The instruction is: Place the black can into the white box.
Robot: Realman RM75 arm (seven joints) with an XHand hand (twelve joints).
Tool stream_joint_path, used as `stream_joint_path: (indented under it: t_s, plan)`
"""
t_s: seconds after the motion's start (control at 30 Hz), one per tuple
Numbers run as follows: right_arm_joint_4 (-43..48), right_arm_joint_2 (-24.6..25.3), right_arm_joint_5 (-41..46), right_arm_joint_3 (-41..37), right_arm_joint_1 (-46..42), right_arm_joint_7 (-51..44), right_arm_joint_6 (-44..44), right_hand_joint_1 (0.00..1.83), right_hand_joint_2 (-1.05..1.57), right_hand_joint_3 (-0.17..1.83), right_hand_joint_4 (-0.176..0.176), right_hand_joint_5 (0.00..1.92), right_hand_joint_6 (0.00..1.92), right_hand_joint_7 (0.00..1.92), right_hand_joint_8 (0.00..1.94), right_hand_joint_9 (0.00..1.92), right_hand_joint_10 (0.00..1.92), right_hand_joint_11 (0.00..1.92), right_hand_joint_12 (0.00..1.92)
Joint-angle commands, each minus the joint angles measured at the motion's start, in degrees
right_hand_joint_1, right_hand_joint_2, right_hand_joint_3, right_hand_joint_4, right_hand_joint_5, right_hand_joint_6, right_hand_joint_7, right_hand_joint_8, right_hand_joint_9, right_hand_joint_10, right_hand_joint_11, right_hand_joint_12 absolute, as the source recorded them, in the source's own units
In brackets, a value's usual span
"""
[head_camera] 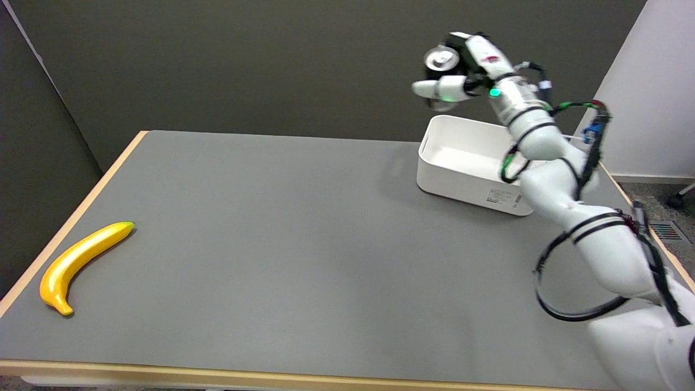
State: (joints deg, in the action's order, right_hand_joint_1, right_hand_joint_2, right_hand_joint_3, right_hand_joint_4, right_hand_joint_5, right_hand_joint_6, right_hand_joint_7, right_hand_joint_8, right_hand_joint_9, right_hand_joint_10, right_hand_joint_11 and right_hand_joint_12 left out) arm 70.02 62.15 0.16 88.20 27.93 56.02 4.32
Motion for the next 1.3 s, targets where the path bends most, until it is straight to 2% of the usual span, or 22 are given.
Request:
stream_joint_path:
  t_s: [0.03,0.37,0.43,0.5,0.53,0.57,0.6,0.67,0.73,0.87,0.97,1.03,1.1,1.2,1.3]
  plan:
    - [-1.99,-8.32,0.54,-11.83,-11.68,-3.07,-6.84,1.33,1.2,0.13,-0.176,0.52,1.51,0.78,1.49,0.71,1.53,0.73,1.69]
    - [-11.44,-8.16,5.29,-1.36,-10.11,-3.07,-3.8,1.34,1.2,0.13,-0.176,0.53,1.51,0.79,1.48,0.71,1.52,0.72,1.68]
    - [-13.13,-8.23,8.02,-0.33,-9.97,-3.07,-1.7,1.29,1.15,0.3,-0.125,0.33,1.18,0.65,1.59,0.57,1.37,0.36,1.8]
    - [-14.23,-8.41,12.67,0.6,-9.86,-3.55,0.42,0.85,0.71,0.85,-0.086,0.08,0.39,0.13,0.44,0.07,0.68,0.06,1.27]
    - [-14.62,-8.49,14.48,1.14,-9.86,-3.63,1.43,0.73,0.63,0.85,-0.07,0.03,0.19,0.03,0.17,0.0,0.39,0.02,0.93]
    - [-14.86,-8.57,14.7,1.61,-9.94,-3.63,2.45,0.67,0.61,0.73,-0.052,0.01,0.06,0.01,0.05,0.0,0.12,0.01,0.59]
    - [-14.88,-8.57,14.55,1.8,-10.02,-3.63,3.08,0.64,0.61,0.66,-0.04,0.0,0.0,0.0,0.0,0.0,0.0,0.0,0.33]
    - [-14.88,-8.43,14.47,1.95,-10.55,-3.63,5.63,0.64,0.6,0.62,-0.03,0.0,0.0,0.0,0.0,0.0,0.0,0.0,0.08]
    - [-15.26,-8.03,14.47,1.89,-10.81,-3.71,7.55,0.6,0.58,0.6,-0.023,0.0,0.0,0.0,0.0,0.0,0.0,0.0,0.0]
    - [-16.06,-6.42,16.13,0.29,-11.61,-3.71,12.79,0.53,0.56,0.58,-0.03,0.0,0.0,0.0,0.0,0.0,0.0,0.0,0.0]
    - [-16.13,-4.88,25.63,-1.31,-13.92,-3.63,19.75,0.52,0.57,0.58,-0.037,0.0,0.0,0.0,0.0,0.0,0.0,0.0,0.0]
    - [-15.92,-3.72,37.08,-0.33,-15.68,-3.63,28.47,0.48,0.59,0.59,-0.05,0.0,0.0,0.0,0.0,0.0,0.0,0.0,0.0]
    - [-15.31,-2.99,43.33,1.42,-17.29,-3.79,36.3,0.43,0.63,0.61,-0.061,0.0,0.0,0.0,0.0,0.0,0.0,0.0,0.0]
    - [-12.18,-2.42,48.07,3.21,-20.19,-7.83,45.07,0.37,0.67,0.65,-0.07,0.0,0.0,0.0,0.0,0.0,0.0,0.0,0.0]
    - [-5.61,-1.96,52.15,2.72,-24.13,-14.08,47.0,0.32,0.69,0.68,-0.081,0.0,0.09,0.0,0.0,0.0,0.0,0.0,0.0]
